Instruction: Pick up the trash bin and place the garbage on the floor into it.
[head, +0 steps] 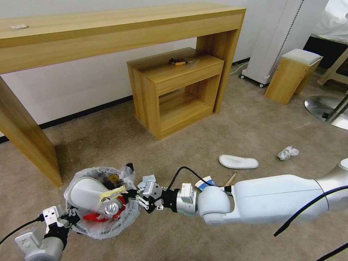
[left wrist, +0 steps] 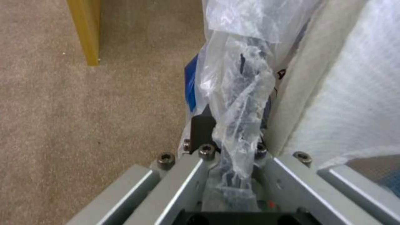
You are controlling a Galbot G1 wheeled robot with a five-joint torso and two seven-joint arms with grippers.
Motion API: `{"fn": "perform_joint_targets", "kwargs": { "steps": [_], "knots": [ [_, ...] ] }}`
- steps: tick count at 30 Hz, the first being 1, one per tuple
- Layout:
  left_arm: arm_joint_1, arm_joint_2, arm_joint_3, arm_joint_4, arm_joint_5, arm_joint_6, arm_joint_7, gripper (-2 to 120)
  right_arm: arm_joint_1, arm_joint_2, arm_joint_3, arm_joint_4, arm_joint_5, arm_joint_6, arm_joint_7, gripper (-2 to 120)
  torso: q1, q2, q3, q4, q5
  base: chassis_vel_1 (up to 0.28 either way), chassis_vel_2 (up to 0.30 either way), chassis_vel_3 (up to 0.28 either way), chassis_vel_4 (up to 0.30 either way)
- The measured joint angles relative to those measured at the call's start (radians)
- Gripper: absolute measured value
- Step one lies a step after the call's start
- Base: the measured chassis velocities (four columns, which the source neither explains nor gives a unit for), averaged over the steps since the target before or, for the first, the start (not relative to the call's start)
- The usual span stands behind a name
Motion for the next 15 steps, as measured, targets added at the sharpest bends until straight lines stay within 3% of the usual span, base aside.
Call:
{"fn": "perform_joint_targets", "kwargs": {
  "steps": [15],
  "knots": [
    [-0.013,0.002,0.005,0.01,-0.001,-0.001,0.0,0,0.035,0.015,-0.047,0.032,0.018,-0.031,0.058,0,0.0,0.0,0.0,0.0,0.0,0.0,0.0,0.0,0.0]
  ]
}}
